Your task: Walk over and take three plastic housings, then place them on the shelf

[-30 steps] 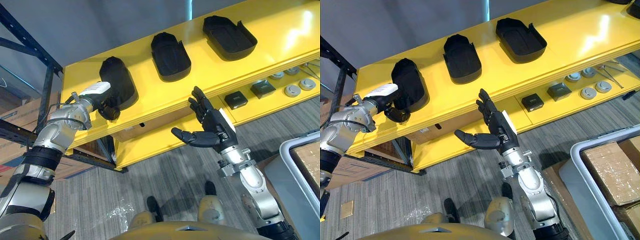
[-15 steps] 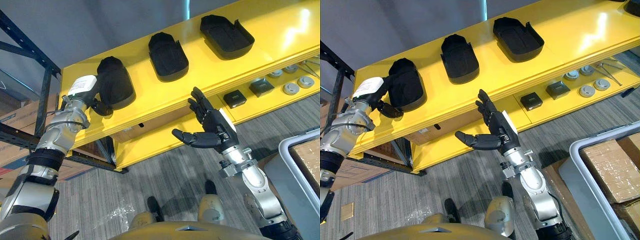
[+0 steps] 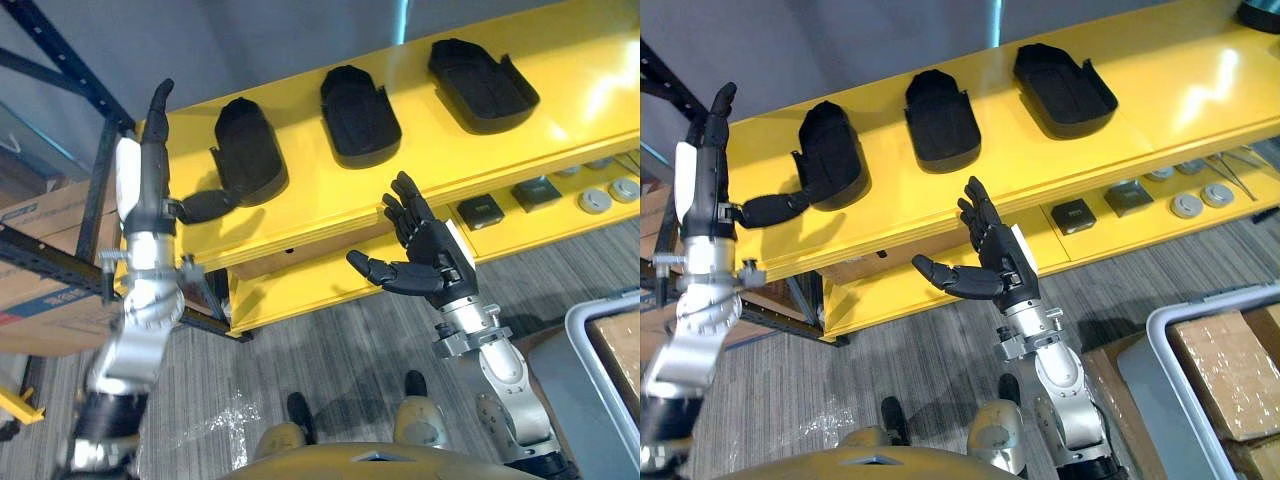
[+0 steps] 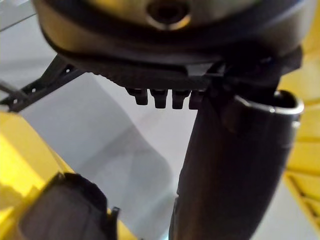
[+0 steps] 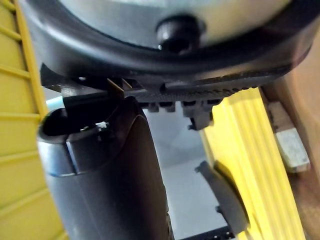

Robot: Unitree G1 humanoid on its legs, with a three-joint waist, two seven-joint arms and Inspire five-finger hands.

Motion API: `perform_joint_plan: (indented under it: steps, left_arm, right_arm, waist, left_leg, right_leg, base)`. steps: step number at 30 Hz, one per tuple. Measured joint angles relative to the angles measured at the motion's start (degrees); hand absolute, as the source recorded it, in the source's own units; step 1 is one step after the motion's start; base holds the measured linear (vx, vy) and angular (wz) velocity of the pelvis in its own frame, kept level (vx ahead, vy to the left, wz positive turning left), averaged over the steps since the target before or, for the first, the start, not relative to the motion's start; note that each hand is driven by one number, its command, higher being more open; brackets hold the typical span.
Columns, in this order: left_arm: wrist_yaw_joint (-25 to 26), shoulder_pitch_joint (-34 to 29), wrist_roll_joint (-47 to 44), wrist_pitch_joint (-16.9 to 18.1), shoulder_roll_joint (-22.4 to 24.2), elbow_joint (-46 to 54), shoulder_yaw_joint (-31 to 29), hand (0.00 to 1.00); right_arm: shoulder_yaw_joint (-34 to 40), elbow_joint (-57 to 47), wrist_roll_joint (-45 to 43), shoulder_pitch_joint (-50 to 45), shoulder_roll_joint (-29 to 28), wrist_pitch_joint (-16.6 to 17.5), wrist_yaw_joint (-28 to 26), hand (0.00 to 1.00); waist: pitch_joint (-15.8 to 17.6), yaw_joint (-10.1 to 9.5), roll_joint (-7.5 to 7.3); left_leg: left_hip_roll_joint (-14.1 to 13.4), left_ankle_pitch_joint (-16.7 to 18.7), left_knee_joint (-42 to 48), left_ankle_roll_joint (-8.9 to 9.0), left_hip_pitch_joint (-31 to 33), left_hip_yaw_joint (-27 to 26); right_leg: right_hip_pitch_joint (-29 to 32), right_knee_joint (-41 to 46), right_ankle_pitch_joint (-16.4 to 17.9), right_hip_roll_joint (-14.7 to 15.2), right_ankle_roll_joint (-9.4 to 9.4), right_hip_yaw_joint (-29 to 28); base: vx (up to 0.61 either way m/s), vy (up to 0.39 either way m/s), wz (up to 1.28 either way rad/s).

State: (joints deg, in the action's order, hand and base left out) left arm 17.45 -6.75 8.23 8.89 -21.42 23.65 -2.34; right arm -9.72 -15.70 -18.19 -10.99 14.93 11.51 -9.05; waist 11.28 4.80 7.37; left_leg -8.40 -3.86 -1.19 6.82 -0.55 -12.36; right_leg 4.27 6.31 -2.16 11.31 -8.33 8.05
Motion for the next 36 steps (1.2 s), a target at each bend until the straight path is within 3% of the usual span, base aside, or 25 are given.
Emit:
perform_joint_plan:
  steps: [3,8,10,12,16,19,24,27,36]
  left_arm:
    - [-3.12,-6.78,-4.22,2.70,4.09,3.52,-0.08,1.00]
    - [-7.14,-12.20,-10.45,5.95,7.61,3.99,-0.24,1.00]
    - [-7.39,-12.53,-12.75,6.06,8.44,3.98,-0.21,1.00]
    - [-7.77,-13.86,-19.38,8.47,10.44,3.98,-0.24,1.00]
    - [-7.95,-13.91,-27.38,12.45,13.46,4.00,-0.10,1.00]
    - [-8.21,-13.86,-29.71,13.90,14.22,4.01,0.36,1.00]
    - [-8.27,-13.89,-30.23,13.91,14.42,4.00,1.84,1.00]
    - [-8.59,-13.89,-30.24,13.91,14.43,4.00,2.20,1.00]
    - [-8.93,-13.80,-30.25,13.91,14.89,3.99,2.27,1.00]
  right_arm:
    - [-0.02,-0.07,4.16,0.14,0.00,1.15,-0.07,1.00]
    - [-3.66,-0.08,9.86,3.31,1.11,4.88,2.91,1.00]
    - [-4.60,-0.07,12.18,5.97,1.20,6.37,5.05,1.00]
    - [-5.09,-0.05,18.28,10.50,1.24,6.86,8.66,1.00]
    - [-6.08,2.48,20.34,16.92,1.80,6.70,12.65,1.00]
    - [-6.11,7.53,24.31,21.22,1.69,4.60,16.71,1.00]
    - [-4.42,20.40,24.46,28.90,0.26,-2.13,23.72,1.00]
    - [-3.47,25.14,23.52,31.18,-1.10,-4.42,25.46,1.00]
    - [-3.26,26.71,24.49,35.02,-4.29,-4.64,30.73,1.00]
  waist:
    - [-0.36,-1.85,-0.28]
    - [-1.46,-3.92,-1.41]
    - [-1.71,-4.68,-1.62]
    - [-2.15,-5.37,-1.71]
    - [-2.20,-7.12,-1.84]
    - [-2.21,-8.12,-2.08]
    - [-1.81,-9.93,-2.82]
    - [-1.45,-10.27,-3.35]
    - [-0.05,-10.76,-3.58]
  left_leg:
    - [-0.08,0.45,0.14,-0.32,0.06,1.29]
    - [-0.06,0.73,0.17,0.19,0.83,3.57]
    - [-0.02,0.63,0.24,0.25,1.40,4.47]
    - [0.01,-0.34,0.32,0.00,2.15,5.55]
    - [0.09,-0.76,0.32,0.36,2.39,7.30]
    - [0.22,-1.20,0.27,0.42,2.92,9.03]
    - [0.43,-1.99,-0.15,0.32,3.93,10.60]
    - [0.49,-2.57,-0.95,0.37,3.98,11.04]
    - [0.58,-2.85,-1.39,0.37,3.55,10.96]
  right_leg:
    - [-1.62,-1.24,0.30,-0.01,-0.06,1.66]
    - [-3.05,-2.51,0.22,0.02,-0.14,4.05]
    - [-3.08,-2.54,0.21,0.02,-0.14,4.70]
    - [-3.33,-2.61,-0.10,0.04,0.07,5.89]
    - [-4.30,-2.63,-0.21,0.00,-0.05,7.43]
    - [-5.23,-3.05,-0.08,-0.01,0.09,9.34]
    - [-5.47,-3.38,-0.07,0.00,0.10,11.03]
    - [-5.43,-3.37,-0.06,0.02,0.12,11.57]
    - [-5.31,-2.69,0.38,0.29,0.60,11.55]
  base:
    - [-0.04,-0.003,0.23]
    - [-0.03,0.002,0.23]
    - [0.00,-0.001,0.23]
    - [0.02,-0.005,0.22]
    - [0.03,-0.009,0.21]
    - [0.01,-0.012,0.30]
    - [-0.01,-0.003,0.19]
    - [-0.02,-0.001,0.10]
    - [-0.01,-0.001,0.01]
